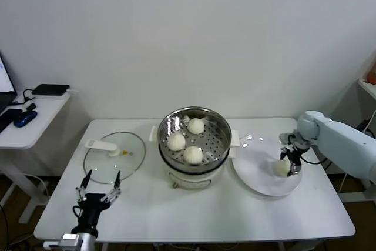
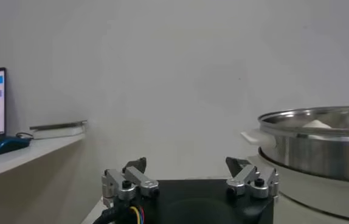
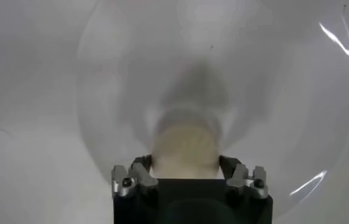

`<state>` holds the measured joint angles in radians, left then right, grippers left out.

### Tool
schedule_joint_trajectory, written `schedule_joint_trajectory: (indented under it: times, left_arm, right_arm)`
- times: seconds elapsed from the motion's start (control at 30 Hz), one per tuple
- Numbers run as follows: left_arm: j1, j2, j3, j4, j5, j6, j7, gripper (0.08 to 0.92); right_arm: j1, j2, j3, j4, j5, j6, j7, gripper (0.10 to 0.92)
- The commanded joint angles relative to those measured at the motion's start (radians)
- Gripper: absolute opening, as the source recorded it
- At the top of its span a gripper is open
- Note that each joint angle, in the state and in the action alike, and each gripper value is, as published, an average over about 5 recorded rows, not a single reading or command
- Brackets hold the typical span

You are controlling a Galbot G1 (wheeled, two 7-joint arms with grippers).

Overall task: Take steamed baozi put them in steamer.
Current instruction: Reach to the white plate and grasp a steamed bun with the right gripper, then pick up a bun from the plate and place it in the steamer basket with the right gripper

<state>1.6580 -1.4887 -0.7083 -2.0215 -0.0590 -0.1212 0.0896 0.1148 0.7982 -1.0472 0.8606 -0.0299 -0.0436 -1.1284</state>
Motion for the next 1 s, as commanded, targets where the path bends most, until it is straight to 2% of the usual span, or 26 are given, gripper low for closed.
schedule_joint_trajectory:
  times: [0.03, 0.37, 0.7, 1.0]
  left_arm:
    - [0.0, -0.001, 0.0, 0.0, 0.001, -0.001, 0.0, 0.823]
    - [-0.001, -0.002, -0.003, 0.001, 0.001, -0.001, 0.0, 0.823]
    - [-0.008, -0.004, 0.008, 0.01, 0.018, -0.008, 0.0, 0.823]
    - [-0.017, 0.002, 0.016, 0.009, 0.017, -0.01, 0.0, 0.823]
  right_arm:
    - [-0.011, 0.003, 0.013, -0.008, -0.001, 0.003, -0.004, 0.701]
    - [0.1, -0.038, -0.07, 0.054, 0.12, -0.02, -0.005, 0.679]
    - [0.454, -0.057, -0.329, 0.164, 0.372, -0.076, -0.021, 0.679]
    - [0.738, 0.057, -0.52, 0.262, 0.636, -0.132, -0.017, 0.679]
